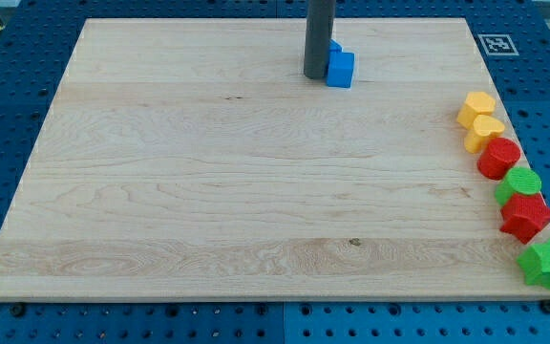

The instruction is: Push blue triangle to the top side of the blue cube

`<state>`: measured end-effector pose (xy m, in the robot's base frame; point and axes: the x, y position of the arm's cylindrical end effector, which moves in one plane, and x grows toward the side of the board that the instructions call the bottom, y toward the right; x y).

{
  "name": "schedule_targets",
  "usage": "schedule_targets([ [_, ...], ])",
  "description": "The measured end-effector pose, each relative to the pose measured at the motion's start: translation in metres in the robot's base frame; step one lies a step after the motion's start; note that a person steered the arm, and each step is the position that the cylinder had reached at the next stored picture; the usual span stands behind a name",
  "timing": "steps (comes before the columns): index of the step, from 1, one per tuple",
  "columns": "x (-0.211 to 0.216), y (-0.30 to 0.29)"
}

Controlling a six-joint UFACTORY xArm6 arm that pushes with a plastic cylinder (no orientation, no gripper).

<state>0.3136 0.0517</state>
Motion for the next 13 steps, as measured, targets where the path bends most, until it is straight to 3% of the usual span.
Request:
schedule_targets([
  [12,-0.044,0.001],
  [13,-0.049,0.021],
])
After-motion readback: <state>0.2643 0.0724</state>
